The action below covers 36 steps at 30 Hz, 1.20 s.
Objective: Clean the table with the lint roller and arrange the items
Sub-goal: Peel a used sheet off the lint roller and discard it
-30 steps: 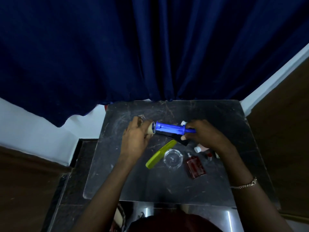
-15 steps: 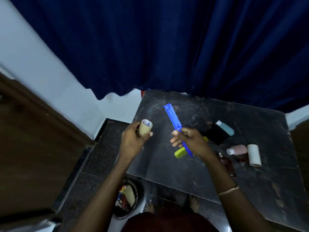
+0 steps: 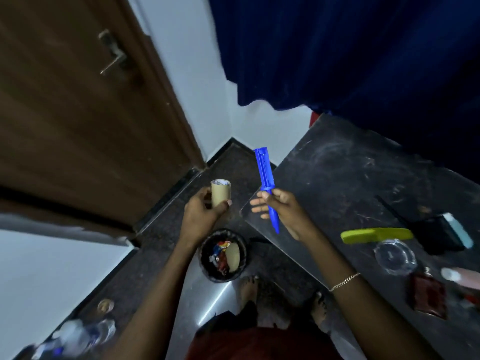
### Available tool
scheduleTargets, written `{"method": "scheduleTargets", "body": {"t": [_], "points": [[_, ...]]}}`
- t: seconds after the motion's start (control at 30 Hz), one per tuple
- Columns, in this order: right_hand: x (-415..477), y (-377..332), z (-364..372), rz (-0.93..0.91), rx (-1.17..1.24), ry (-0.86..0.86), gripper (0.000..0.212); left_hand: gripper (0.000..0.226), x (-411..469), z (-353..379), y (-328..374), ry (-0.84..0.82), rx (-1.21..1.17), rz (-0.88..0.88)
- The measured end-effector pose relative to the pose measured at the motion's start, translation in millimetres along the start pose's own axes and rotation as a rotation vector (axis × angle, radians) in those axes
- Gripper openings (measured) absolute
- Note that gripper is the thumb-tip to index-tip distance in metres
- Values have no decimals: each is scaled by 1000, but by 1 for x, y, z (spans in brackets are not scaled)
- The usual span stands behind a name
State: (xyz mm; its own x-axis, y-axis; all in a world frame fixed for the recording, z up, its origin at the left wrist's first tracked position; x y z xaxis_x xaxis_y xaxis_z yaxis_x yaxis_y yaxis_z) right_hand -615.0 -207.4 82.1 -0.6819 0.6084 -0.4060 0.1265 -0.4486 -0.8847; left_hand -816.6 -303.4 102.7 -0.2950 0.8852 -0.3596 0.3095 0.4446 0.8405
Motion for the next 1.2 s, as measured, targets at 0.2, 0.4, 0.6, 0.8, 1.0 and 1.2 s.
{"method": "scheduleTargets", "body": {"t": [0.2,0.4,0.6,0.8,1.0,1.2], "points": [[49,36,57,99,-26,-99,22,61,-9,-34,-64,93,-52,-117],[82,82,93,195,-46,-127,17,61,-7,-42,-127,124,-96,-214],[116,139,104,301,-66,-93,28,54,6,-25,-203,115,-109,-347],[160,216,90,390,-123,-46,25,53,34,6,-279,34,-41,-421],[202,295,66,461,-186,-12,26,53,70,47,-365,-25,4,-498],[229,378,44,522,-227,38,25,52,97,93,-448,-95,26,-592]]}}
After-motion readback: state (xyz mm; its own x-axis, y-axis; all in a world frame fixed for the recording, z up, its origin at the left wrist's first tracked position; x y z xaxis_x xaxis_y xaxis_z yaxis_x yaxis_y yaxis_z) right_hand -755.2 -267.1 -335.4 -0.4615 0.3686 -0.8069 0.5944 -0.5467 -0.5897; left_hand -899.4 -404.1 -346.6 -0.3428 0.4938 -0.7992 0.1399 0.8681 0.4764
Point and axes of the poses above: each hand's wrist, its own x-axis towards the middle knuckle, its own z-axis out of the palm, y = z × x, the point moved 2 cm from there along x, towards the middle knuckle, and after that the axes turned 12 degrees about -y, right-handed, at the moved point
